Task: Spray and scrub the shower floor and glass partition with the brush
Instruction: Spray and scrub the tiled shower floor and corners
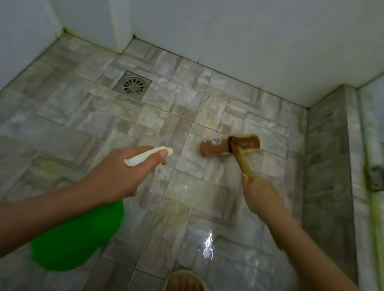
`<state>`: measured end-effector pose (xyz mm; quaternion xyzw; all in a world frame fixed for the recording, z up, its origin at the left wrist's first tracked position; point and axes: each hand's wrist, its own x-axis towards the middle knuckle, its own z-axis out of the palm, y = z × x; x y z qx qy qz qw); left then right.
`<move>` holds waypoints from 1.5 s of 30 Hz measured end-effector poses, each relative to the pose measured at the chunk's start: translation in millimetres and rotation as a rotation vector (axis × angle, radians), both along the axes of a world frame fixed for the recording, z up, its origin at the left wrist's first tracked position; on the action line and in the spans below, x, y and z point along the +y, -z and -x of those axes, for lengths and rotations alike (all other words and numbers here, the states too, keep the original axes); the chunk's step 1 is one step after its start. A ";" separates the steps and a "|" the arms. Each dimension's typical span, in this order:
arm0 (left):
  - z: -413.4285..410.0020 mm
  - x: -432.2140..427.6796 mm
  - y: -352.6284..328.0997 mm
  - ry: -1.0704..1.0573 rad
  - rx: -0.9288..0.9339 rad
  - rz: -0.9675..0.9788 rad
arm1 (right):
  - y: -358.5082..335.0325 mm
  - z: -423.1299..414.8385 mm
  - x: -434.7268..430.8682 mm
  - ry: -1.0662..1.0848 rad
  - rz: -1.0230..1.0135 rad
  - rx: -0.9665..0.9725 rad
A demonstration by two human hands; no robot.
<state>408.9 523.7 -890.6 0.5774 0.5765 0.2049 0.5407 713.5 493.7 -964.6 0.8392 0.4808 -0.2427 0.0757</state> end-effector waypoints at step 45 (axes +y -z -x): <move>-106.7 28.0 9.3 -0.094 -0.125 -0.089 | 13.2 -98.3 0.0 0.436 -0.089 0.067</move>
